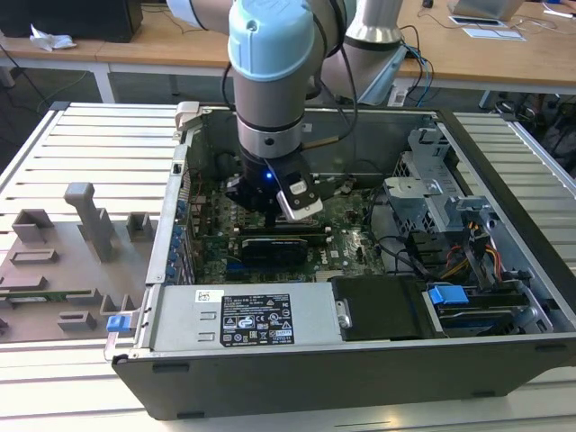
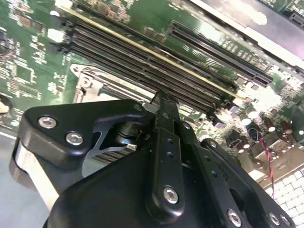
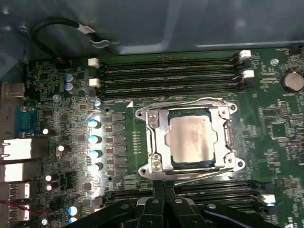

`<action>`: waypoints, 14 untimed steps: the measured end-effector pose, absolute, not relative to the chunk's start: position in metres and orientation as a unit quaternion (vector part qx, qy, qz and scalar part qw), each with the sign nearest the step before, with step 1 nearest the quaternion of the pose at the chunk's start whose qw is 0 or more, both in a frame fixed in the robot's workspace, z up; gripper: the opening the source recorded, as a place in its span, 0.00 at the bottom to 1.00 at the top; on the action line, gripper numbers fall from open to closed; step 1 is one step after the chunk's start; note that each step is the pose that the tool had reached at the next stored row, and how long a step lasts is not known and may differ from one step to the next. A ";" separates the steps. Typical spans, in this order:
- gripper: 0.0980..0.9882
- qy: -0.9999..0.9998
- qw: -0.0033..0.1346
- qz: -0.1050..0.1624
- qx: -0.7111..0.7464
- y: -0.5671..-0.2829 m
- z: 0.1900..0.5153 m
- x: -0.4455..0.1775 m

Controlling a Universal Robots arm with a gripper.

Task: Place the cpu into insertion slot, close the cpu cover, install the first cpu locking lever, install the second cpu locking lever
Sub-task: 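Install the second cpu locking lever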

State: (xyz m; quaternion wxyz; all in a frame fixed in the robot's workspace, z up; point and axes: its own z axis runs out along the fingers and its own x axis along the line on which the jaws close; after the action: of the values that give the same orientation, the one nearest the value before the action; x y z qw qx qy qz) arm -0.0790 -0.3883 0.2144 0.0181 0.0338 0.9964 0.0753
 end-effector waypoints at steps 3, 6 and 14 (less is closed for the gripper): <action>0.01 0.996 0.018 0.077 0.028 -0.388 0.212 -0.086; 0.01 0.997 0.017 0.078 0.019 -0.387 0.209 -0.090; 0.01 0.997 0.015 0.081 -0.008 -0.375 0.200 -0.092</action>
State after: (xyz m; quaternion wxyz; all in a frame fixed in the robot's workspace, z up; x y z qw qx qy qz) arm -0.0923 -0.3746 0.1999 0.0147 -0.0080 0.9966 0.0809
